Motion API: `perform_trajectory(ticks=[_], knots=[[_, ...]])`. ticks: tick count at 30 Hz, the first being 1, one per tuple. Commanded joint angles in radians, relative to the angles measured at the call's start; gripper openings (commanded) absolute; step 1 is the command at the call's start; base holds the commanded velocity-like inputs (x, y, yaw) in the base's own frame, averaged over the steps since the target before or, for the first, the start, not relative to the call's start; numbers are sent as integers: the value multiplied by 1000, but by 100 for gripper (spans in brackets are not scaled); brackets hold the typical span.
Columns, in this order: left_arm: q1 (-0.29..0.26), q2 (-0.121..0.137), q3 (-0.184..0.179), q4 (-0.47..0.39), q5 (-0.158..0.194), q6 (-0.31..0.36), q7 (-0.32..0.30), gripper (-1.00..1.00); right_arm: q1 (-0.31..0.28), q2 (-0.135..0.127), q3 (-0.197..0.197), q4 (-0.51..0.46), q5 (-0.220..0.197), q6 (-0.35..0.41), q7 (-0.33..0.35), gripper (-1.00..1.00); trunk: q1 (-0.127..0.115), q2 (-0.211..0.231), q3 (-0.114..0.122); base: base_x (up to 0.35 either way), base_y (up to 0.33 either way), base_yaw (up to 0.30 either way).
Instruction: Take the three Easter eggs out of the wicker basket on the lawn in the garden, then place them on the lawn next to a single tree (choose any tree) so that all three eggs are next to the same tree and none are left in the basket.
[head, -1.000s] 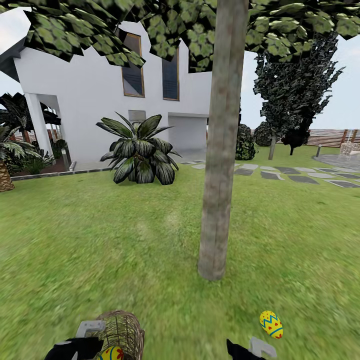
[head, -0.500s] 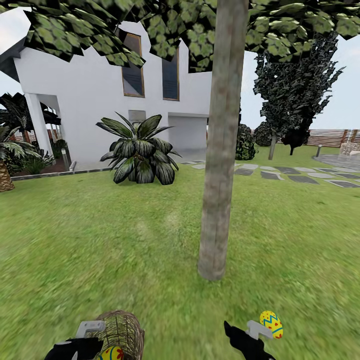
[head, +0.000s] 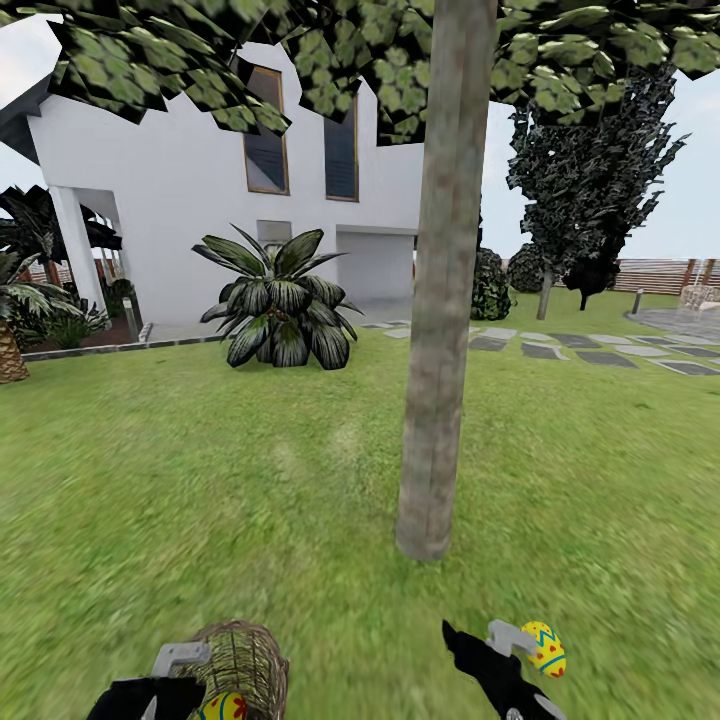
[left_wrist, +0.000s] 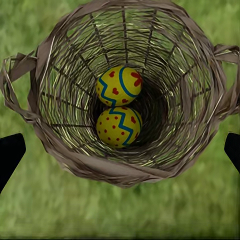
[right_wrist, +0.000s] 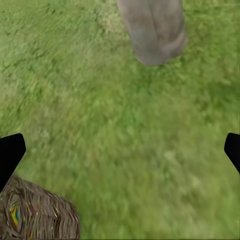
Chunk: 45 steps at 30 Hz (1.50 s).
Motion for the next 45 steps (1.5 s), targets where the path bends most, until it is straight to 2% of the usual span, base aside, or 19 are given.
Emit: perform_trajectory(ticks=[1, 5, 6, 9, 12, 17, 20, 21, 25, 30, 37, 45], knots=[[-12, -1, 3, -2, -3, 32, -4, 100, 0, -1, 5, -23, -6, 4, -7, 100, 0, -1, -1, 0, 0, 0], [-77, 0, 3, 5, -6, 95, -4, 100, -1, 0, 4, -67, -2, 34, -9, 100, 0, -1, -1, 0, 0, 0], [-121, 0, 3, 13, -7, 130, -3, 100, -1, 0, 3, -97, -1, 73, -10, 100, 0, -1, -1, 0, 0, 0], [-187, 4, 3, 32, -9, 191, 0, 100, -2, 1, 2, -153, 1, 139, -15, 100, 0, -1, -1, 0, 0, 0], [-304, 11, 4, 89, -10, 284, 23, 100, -6, 1, 1, -245, 2, 220, -41, 100, 0, -1, -1, 0, 0, 0], [-453, 14, -2, 236, -9, 333, 89, 100, -13, 0, 1, -360, 3, 318, -75, 100, 0, -1, -1, 0, 0, 0], [-505, 17, -4, 279, -9, 346, 104, 100, -17, -1, 0, -419, 3, 371, -81, 100, 0, -1, -1, 0, 0, 0], [-530, 18, -4, 295, -7, 365, 110, 100, -19, -1, 0, -468, 3, 406, -83, 100, 0, -1, -1, 0, 0, 0], [-559, 18, -3, 308, -5, 417, 116, 100, -27, 1, 0, -586, 3, 485, -85, 100, 0, -1, -1, 0, 0, 0], [-569, 17, -6, 313, -2, 441, 110, 100, -48, 4, 2, -634, 2, 528, -87, 100, 0, -1, -1, 0, 0, 0], [-572, 20, -7, 315, 2, 445, 68, 100, -77, 4, 2, -648, -5, 593, -87, 100, 0, -1, -1, 0, 0, 0], [-572, 19, -7, 312, 3, 441, 55, 100, -96, 3, 3, -650, -9, 615, -84, 100, 4, -8, -4, 0, 0, 0]])
